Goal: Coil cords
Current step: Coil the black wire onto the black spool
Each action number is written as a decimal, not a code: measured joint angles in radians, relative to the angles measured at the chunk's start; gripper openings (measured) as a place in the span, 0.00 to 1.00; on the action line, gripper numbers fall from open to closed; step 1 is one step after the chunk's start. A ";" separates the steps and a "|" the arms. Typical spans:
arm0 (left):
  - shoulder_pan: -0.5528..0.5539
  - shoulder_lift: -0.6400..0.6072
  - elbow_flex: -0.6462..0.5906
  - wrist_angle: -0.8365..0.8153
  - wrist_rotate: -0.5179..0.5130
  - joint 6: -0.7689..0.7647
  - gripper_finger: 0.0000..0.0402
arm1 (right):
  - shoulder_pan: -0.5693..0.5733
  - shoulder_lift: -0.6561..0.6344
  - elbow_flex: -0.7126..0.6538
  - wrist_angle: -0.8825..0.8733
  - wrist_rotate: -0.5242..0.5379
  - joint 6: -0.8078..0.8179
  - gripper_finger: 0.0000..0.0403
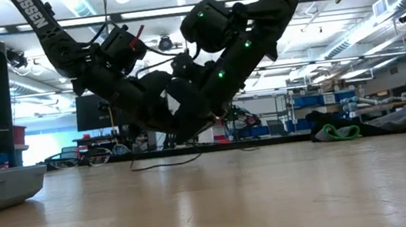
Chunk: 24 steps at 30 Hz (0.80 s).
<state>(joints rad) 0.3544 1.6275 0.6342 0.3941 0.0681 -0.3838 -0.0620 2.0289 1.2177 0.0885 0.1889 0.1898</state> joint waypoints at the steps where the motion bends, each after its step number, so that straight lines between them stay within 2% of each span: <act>1: 0.005 0.001 -0.001 -0.003 -0.003 0.005 0.00 | 0.002 -0.005 -0.008 0.011 0.015 0.013 0.00; 8: 0.016 0.003 -0.003 -0.013 0.004 0.010 0.00 | 0.001 -0.019 -0.066 0.172 0.025 0.023 0.00; 13: 0.006 0.002 -0.002 -0.004 0.043 0.015 0.00 | -0.018 -0.020 -0.092 0.268 -0.026 0.020 0.00; 17: -0.002 0.002 -0.002 -0.008 0.051 0.017 0.00 | -0.035 -0.027 -0.096 0.266 -0.041 0.006 0.00; 21: -0.003 0.002 -0.002 0.003 0.053 0.017 0.00 | -0.042 -0.028 -0.096 0.245 -0.112 0.026 0.00; 24: -0.001 0.000 -0.001 0.005 0.053 0.017 0.00 | -0.024 -0.028 -0.099 0.227 -0.084 0.027 0.00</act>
<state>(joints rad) 0.3534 1.6279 0.6331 0.3988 0.1215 -0.3664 -0.0859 2.0006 1.1183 0.3157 0.1047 0.2165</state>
